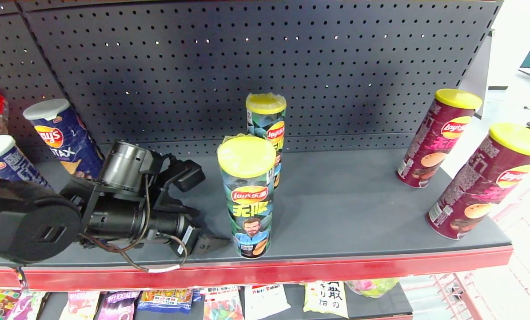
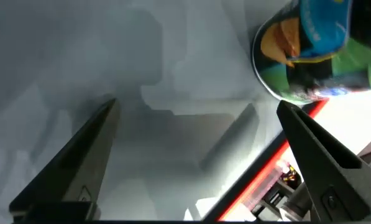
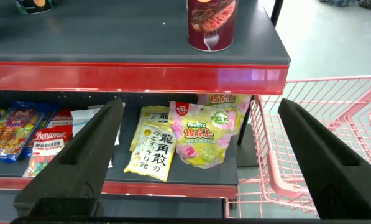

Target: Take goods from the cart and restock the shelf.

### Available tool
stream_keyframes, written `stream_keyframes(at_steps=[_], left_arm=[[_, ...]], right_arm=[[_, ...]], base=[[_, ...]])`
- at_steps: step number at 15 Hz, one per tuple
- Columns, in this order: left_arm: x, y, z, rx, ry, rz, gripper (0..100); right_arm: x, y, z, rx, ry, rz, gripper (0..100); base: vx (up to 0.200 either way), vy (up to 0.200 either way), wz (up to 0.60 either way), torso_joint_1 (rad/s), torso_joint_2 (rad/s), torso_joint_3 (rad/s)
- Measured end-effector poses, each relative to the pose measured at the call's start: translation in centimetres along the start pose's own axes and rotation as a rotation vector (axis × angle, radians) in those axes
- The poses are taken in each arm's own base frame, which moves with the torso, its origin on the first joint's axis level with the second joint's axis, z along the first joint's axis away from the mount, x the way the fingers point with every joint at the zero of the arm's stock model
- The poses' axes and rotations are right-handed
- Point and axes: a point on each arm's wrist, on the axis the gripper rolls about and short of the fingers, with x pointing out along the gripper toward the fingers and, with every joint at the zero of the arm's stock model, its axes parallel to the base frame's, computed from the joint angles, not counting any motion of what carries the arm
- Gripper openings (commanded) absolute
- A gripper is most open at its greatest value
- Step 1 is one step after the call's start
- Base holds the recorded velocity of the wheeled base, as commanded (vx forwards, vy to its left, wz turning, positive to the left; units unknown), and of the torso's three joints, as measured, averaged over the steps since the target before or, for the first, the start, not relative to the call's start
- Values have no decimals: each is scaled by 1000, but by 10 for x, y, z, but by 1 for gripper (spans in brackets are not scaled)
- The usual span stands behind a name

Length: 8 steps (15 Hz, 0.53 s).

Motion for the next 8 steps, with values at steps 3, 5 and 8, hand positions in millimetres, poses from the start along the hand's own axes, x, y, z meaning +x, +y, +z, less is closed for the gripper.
stream_keyframes(at_steps=[3, 5, 8], left_arm=[[7, 0, 5, 7, 1, -8, 100], [10, 0, 6, 9, 3, -11, 100], [15, -1, 10, 12, 0, -17, 100]], right_arm=[[0, 0, 0, 0, 1, 0, 100], [0, 0, 0, 0, 0, 0, 100], [0, 0, 0, 0, 0, 0, 100]], base=[[0, 0, 0, 0, 0, 0], [0, 0, 0, 0, 0, 0], [0, 0, 0, 0, 0, 0]])
